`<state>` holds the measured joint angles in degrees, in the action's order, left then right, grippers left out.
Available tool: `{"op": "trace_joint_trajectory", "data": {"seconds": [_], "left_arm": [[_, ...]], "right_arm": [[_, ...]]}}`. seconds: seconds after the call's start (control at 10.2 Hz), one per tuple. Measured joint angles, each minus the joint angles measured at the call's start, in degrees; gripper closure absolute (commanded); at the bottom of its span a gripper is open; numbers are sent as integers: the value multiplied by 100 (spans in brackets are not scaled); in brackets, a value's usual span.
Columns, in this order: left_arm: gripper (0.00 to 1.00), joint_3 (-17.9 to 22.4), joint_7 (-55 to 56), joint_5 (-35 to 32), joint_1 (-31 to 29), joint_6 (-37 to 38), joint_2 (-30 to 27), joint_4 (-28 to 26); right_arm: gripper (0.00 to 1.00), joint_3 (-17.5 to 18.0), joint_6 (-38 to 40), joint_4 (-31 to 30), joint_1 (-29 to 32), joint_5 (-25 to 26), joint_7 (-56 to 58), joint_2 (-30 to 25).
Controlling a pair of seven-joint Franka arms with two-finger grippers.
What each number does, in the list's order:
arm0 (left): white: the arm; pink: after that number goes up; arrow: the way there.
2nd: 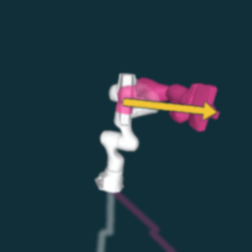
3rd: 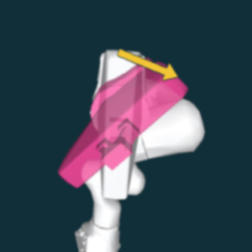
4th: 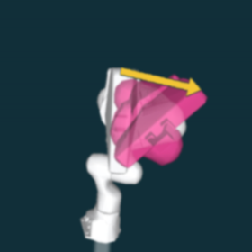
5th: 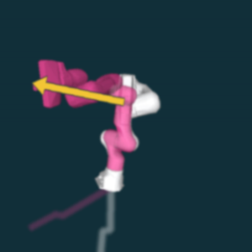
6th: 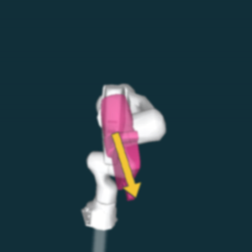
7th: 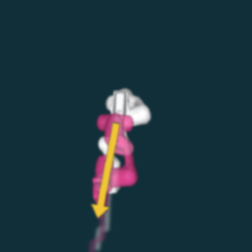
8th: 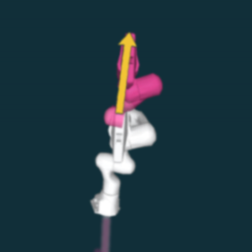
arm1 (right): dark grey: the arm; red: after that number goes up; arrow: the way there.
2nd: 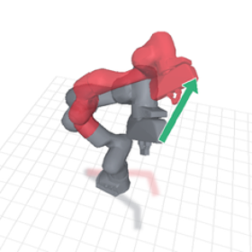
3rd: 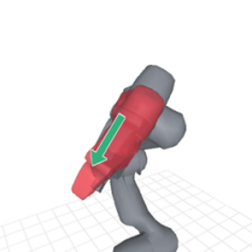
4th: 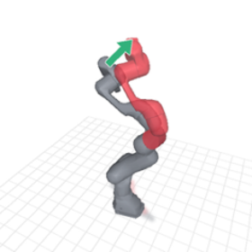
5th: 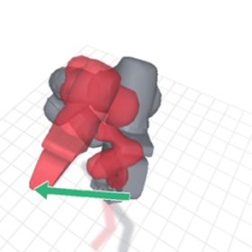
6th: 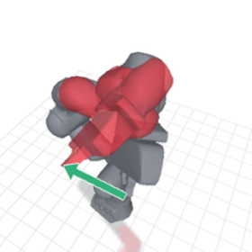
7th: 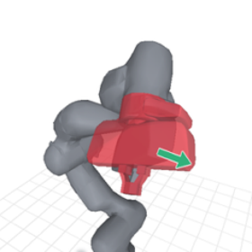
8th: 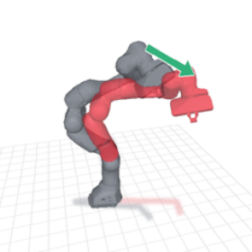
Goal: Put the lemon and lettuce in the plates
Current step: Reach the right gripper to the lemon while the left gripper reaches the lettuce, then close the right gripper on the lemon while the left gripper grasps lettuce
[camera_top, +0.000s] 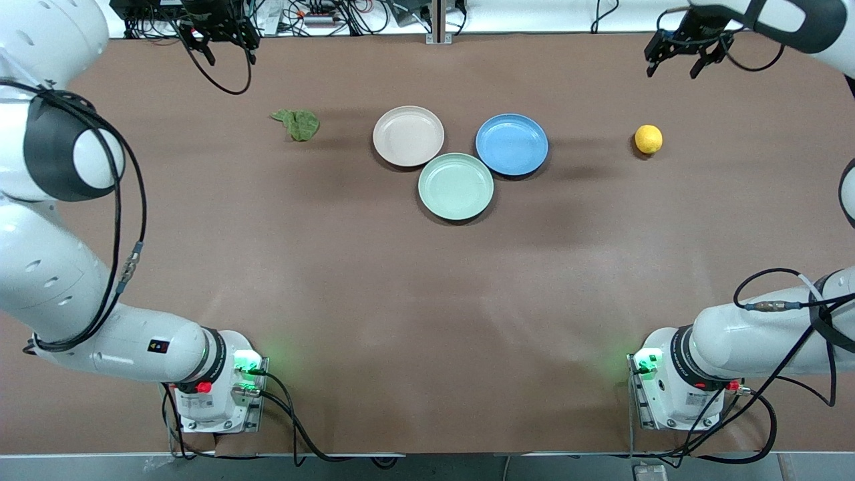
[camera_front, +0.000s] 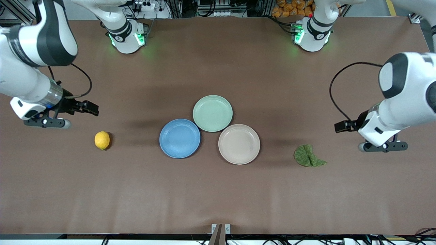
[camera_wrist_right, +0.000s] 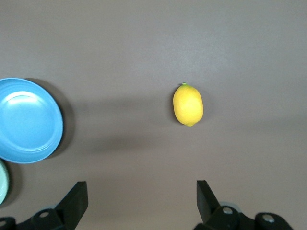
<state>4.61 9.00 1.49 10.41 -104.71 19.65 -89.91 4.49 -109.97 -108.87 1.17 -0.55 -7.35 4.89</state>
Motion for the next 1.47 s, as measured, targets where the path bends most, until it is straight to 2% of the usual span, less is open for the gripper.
{"op": "trace_joint_trajectory", "data": {"seconds": [0.49, 0.88, 1.18, 1.47], "left_arm": [[0, -23, 1662, 177, 54, -1181, 929, -9], [0, -37, 2734, 182, 191, -2000, 1694, -8], [0, -39, 2827, 182, 234, -2130, 2052, -3], [0, -39, 2827, 182, 253, -2185, 2221, -6]], "right_arm": [[0, -32, -1291, -840, 114, 13, 7, 544], [0, -221, -2059, -869, 233, 71, 562, 1213], [0, -520, -2598, -699, 281, 72, 1037, 1829], [0, -581, -3000, -557, 281, 64, 1072, 2217]]}}
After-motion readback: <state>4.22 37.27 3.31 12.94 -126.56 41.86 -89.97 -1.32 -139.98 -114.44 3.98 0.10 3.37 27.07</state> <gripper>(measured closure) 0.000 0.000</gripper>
